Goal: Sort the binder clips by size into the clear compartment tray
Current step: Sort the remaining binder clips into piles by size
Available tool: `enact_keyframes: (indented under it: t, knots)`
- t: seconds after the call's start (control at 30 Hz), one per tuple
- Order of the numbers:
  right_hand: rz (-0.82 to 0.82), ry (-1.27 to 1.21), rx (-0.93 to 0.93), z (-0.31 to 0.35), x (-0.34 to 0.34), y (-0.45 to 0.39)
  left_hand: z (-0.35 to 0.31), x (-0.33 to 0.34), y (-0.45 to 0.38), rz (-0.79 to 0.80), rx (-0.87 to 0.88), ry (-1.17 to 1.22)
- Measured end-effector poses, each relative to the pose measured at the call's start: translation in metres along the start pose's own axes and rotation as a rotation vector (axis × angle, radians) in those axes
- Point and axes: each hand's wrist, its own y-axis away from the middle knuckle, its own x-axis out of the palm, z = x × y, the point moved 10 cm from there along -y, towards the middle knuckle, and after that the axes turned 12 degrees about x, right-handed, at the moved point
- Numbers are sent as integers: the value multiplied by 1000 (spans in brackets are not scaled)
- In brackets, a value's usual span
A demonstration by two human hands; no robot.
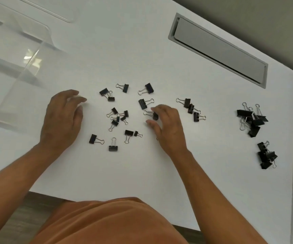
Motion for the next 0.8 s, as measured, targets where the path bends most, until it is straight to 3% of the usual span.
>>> enact_keyframes:
  t: [0.2,0.5,0.63,0.8]
  knots:
    - [16,-41,46,-5,1,-1,9,2,2,-24,-120,38]
    - [-137,-108,-48,35,-15,-26,8,5,1,-2,-83,-17]
    - [-23,-52,-44,35,11,-35,8,4,0,-9,-78,-31]
    - [2,79,-70,32,24,-34,8,4,1,-17,-72,-39]
